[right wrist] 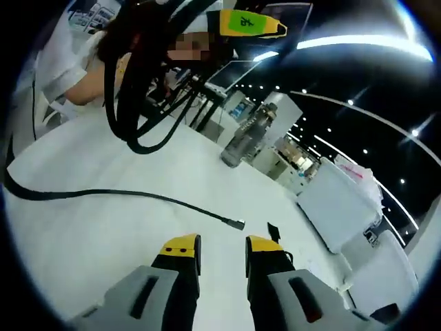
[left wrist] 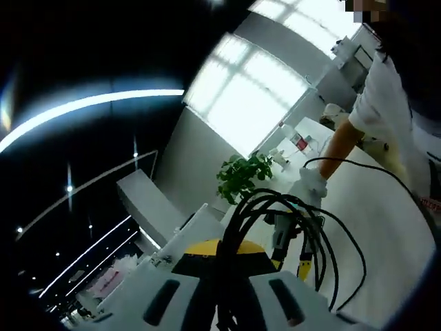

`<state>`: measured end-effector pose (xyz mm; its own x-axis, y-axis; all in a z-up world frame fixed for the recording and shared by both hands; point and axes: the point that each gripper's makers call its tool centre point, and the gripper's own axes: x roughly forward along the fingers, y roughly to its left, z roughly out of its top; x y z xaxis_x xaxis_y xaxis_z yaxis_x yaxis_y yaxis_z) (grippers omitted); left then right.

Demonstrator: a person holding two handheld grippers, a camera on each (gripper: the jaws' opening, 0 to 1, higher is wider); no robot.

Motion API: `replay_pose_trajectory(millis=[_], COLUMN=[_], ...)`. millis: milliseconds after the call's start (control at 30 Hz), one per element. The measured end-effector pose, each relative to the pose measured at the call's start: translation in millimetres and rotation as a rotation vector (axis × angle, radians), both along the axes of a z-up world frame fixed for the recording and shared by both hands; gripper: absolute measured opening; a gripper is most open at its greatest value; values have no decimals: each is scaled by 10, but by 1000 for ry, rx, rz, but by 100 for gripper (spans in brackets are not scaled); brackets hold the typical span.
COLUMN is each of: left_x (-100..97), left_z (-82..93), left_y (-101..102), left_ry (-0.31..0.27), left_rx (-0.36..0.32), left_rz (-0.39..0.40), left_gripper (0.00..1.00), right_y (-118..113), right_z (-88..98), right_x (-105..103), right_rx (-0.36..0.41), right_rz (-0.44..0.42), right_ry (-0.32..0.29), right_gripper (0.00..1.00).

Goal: Coil the Type-C to USB data cable on the desktop and secure it with Velcro straps.

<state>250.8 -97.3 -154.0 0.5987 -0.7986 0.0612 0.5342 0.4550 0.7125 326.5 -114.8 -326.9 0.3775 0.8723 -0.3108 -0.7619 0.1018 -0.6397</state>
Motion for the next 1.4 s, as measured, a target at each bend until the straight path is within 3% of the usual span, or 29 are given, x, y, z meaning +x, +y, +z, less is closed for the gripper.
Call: replay_pose_trajectory(millis=[133, 233, 333, 400, 533, 667, 767, 833, 1000, 1133, 1267, 1333, 1400], left_x=[-133, -180, -184, -185, -230, -317, -321, -309, -284, -255, -265, -256, -239], left_z=[41, 76, 114, 106, 136, 242, 277, 262, 202, 154, 136, 108, 78], left_y=[-85, -139, -159, -162, -161, -207, -254, -302, -392, -429, -519, -510, -475], left_ry=[16, 29, 35, 33, 27, 38, 47, 52, 70, 94, 76, 81, 87], left_rx=[-50, -76, -85, -77, -76, -141, -160, -155, -144, -148, -130, -109, -96], left_rz=[-77, -115, -126, -125, -135, -204, -227, -231, -238, -243, -240, -228, -217], left_gripper=[4, 4, 4, 4, 4, 4, 4, 4, 4, 4, 4, 4, 4], right_y=[89, 175, 229, 225, 196, 224, 279, 313, 355, 348, 353, 315, 262], right_z=[28, 97, 20, -67, -131, -90, -13, -10, 55, 39, -185, -191, -126], right_x=[-68, -99, -144, -138, -98, -58, -57, -101, -78, -132, -206, -230, -233], right_rx=[-12, -17, -62, -123, -162, -165, -180, -173, -175, -160, -221, -241, -212], right_rz=[19, 39, 57, 67, 59, 47, 51, 62, 55, 69, 104, 101, 88], right_ry=[-64, -156, -164, -200, -252, -312, -428, -426, -506, -476, -406, -425, -395], right_gripper=[27, 27, 26, 25, 25, 25, 26, 26, 25, 21, 21, 20, 19])
